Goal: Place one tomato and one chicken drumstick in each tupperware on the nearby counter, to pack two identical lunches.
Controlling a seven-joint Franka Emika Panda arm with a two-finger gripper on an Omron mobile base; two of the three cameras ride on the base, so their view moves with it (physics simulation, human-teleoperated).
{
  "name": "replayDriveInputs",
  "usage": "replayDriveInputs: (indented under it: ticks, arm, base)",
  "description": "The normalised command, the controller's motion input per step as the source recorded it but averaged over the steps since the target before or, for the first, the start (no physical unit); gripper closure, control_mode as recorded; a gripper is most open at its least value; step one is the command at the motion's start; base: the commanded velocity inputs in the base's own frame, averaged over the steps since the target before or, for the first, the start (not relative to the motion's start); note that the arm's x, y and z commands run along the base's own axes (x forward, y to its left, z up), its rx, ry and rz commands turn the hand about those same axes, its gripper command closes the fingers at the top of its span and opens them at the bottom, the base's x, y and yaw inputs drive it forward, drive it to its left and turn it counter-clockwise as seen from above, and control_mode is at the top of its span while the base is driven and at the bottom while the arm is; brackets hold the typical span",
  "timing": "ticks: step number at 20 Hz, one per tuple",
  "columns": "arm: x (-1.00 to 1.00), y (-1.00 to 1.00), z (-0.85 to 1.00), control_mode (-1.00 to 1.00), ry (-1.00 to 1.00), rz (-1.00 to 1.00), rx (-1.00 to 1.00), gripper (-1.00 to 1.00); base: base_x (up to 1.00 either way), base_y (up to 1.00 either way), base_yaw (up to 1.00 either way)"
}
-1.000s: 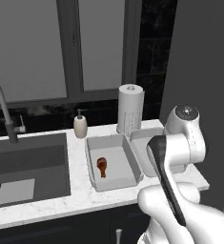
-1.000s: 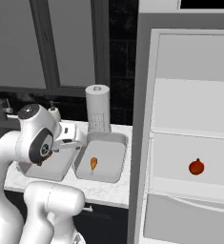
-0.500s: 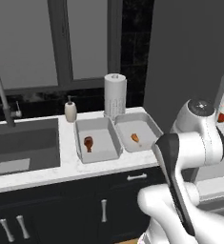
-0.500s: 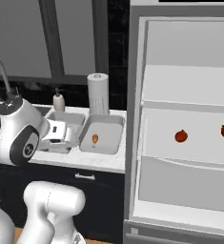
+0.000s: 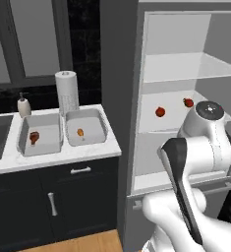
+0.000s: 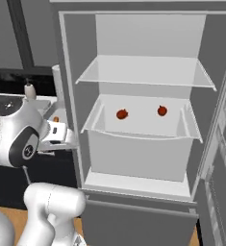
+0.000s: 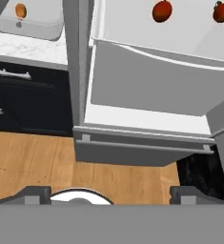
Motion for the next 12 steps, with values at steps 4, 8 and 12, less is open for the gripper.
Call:
replayDriveInputs:
  ticks: [4, 8, 12]
  arm:
    - [0.00, 0.00, 0.00, 1.00, 0.00, 0.00, 0.00, -1.00]
    - [0.00, 0.00, 0.00, 1.00, 0.00, 0.00, 0.00, -1.00]
    - [0.00, 0.00, 0.00, 1.00, 0.00, 0.00, 0.00, -1.00]
  base:
    - [0.18, -0.69, 0.03]
    - [0.71, -0.24, 0.18]
    - [0.85, -0.56, 0.29]
